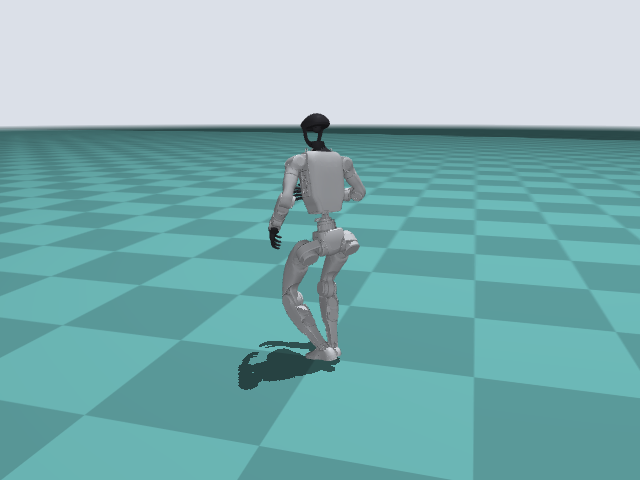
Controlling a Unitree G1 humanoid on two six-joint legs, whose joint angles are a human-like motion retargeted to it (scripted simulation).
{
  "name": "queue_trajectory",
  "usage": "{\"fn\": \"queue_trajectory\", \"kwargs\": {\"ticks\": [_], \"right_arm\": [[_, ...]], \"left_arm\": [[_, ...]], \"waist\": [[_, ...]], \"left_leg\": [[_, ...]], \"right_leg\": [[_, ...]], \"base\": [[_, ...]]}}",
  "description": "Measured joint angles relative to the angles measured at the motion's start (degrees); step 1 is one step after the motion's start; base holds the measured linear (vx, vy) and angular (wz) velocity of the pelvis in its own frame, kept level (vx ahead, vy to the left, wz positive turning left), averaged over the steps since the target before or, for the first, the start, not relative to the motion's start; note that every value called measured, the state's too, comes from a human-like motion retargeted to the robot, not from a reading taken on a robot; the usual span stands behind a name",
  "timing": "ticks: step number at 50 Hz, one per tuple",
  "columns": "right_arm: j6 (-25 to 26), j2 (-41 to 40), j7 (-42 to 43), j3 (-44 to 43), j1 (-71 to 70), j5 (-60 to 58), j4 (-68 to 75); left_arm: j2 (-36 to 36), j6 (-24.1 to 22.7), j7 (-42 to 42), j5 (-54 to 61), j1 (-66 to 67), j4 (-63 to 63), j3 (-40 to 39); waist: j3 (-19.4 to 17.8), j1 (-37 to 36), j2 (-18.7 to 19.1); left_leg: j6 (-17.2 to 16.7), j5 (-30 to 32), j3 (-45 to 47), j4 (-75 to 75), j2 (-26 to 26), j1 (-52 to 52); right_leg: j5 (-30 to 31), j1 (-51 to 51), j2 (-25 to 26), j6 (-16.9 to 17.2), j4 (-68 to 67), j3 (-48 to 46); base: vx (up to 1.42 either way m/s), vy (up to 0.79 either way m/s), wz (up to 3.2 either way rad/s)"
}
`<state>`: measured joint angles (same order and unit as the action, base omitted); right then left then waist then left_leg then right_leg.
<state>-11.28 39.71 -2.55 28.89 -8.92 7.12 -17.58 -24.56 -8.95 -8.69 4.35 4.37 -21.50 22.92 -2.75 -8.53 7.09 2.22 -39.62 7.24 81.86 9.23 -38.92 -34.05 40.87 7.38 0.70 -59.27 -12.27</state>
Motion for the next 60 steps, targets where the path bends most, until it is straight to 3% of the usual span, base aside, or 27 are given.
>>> {"fn": "queue_trajectory", "kwargs": {"ticks": [9,17,25,35,45,48,60], "right_arm": [[-1.03,0.27,3.45,-0.95,-0.09,0.78,-1.62],[-2.33,-0.35,8.02,-1.08,-2.01,2.34,-3.55],[-4.05,-1.34,12.54,-0.40,-5.95,3.05,-6.57],[-5.18,-0.50,15.99,-0.93,-8.64,0.74,-7.14],[-4.90,-0.27,15.99,-1.48,-8.01,0.30,-4.15],[-4.67,-0.24,15.92,-1.33,-7.32,0.12,-3.29],[-4.96,-0.78,13.63,0.52,-11.54,0.35,1.66]], "left_arm": [[1.30,0.58,2.02,0.48,1.66,-11.04,-0.70],[2.46,-0.28,4.66,1.93,2.97,-17.54,-0.66],[2.61,-1.66,7.91,3.04,3.88,-17.12,-0.40],[1.53,-2.57,11.09,3.60,4.41,-12.46,-1.20],[1.64,-2.50,11.64,5.54,5.14,-7.67,-2.90],[2.10,-2.81,11.70,5.82,5.74,-6.48,-2.99],[1.28,-2.60,10.35,9.55,7.12,0.71,-6.85]], "waist": [[-0.38,-0.01,-1.39],[0.68,1.20,-2.22],[1.27,5.06,-5.21],[1.51,8.26,-8.53],[3.11,9.80,-9.52],[2.51,10.49,-10.53],[3.23,8.75,-10.51]], "left_leg": [[-0.19,-0.11,-0.73,1.62,-3.18,1.40],[-1.68,-1.09,-2.48,-8.48,-8.40,6.01],[1.21,-3.38,-2.29,-25.62,-16.92,11.07],[3.54,1.06,-1.16,-41.24,-24.00,15.42],[3.79,4.91,0.07,-48.39,-25.12,16.78],[3.63,4.16,1.66,-43.54,-25.36,14.74],[2.82,3.51,3.86,-41.12,-20.82,12.81]], "right_leg": [[-0.61,3.58,-3.45,0.29,-4.26,-0.15],[0.37,5.34,-6.85,1.36,-4.91,0.55],[2.15,9.22,-13.84,3.84,-7.75,3.95],[6.38,13.03,-18.98,6.87,-8.12,9.10],[11.47,14.62,-18.42,8.96,-5.66,11.49],[12.32,15.53,-19.64,9.28,-8.62,12.43],[2.78,8.87,-23.06,2.84,-14.59,5.23]], "base": [[-0.03,0.00,0.11],[-0.02,0.05,0.14],[-0.07,0.11,0.34],[-0.10,0.11,0.15],[-0.09,0.07,-0.11],[-0.14,0.04,-0.17],[-0.08,-0.01,-0.39]]}}
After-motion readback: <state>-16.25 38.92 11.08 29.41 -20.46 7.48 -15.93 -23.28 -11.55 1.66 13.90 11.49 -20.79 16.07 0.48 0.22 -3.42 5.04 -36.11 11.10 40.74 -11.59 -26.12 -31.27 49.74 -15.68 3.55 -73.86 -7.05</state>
